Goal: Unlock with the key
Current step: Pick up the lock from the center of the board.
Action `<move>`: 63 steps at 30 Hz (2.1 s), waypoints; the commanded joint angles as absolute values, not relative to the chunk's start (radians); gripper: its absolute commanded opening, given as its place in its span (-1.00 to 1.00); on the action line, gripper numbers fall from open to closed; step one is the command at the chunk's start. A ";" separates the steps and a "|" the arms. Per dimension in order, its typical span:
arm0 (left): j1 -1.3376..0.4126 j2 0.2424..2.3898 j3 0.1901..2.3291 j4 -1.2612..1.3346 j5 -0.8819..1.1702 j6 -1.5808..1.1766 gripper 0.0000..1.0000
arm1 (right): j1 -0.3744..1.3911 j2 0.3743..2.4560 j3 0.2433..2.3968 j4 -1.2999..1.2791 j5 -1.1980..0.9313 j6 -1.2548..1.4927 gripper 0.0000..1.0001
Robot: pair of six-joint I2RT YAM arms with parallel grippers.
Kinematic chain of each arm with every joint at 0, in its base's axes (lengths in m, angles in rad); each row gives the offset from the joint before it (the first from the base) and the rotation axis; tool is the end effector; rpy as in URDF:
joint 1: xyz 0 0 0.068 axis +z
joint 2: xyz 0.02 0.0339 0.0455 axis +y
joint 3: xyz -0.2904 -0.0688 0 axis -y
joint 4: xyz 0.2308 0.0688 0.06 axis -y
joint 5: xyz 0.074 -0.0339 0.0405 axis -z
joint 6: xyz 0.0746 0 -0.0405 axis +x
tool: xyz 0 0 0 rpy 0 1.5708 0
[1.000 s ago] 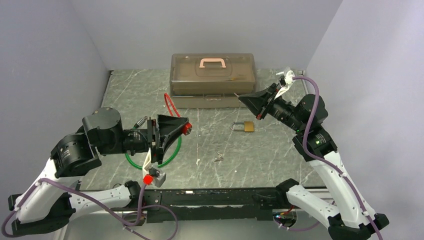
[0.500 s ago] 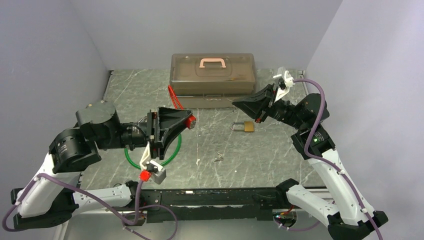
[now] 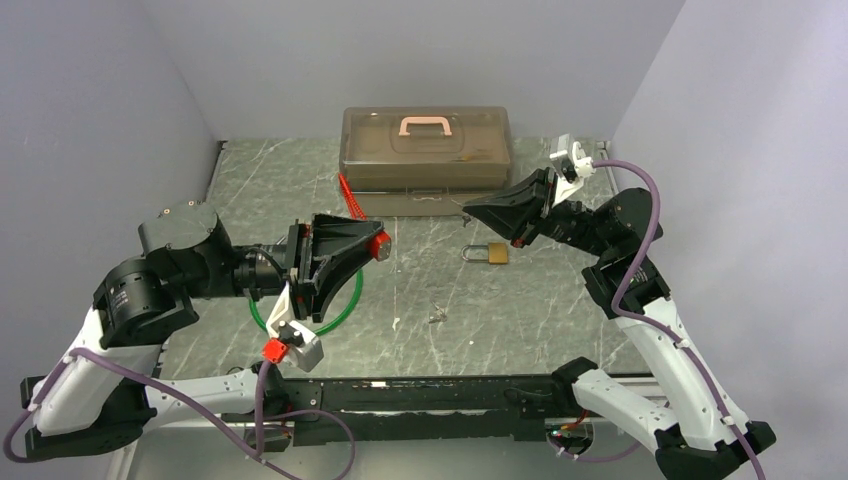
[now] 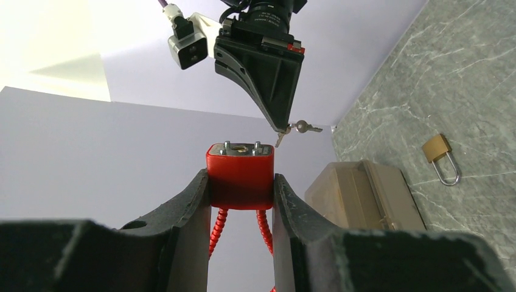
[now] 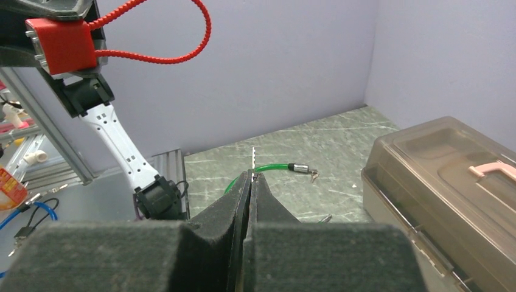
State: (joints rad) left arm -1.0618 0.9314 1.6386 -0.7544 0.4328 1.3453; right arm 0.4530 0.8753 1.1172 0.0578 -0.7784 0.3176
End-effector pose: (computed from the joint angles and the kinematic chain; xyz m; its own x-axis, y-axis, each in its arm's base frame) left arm 0.0335 -0.1242 0.5354 0.9665 0.0838 -0.2426 0.2453 -0.0230 0.9692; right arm 0.1255 0.1193 0.4875 -0.0335 0.2310 -0.9724 -0.9520 0.2889 0.1014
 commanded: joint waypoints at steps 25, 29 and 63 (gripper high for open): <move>-1.094 0.912 1.644 -0.679 0.482 1.402 -1.00 | 0.449 0.868 1.141 0.158 -0.867 0.337 -1.00; -1.096 0.922 1.679 -0.667 0.511 1.351 -1.00 | 0.449 0.867 1.123 0.201 -0.881 0.355 -1.00; -0.867 0.897 1.324 -1.091 0.706 0.785 -1.00 | 0.763 0.914 1.212 -0.313 -0.765 -0.364 -1.00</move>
State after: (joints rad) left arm -0.9688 0.8837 1.3373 -0.9611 0.4896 0.8650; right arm 0.6353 0.9489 1.1584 -0.1329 -0.8936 -0.0395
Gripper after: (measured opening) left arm 0.359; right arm 0.008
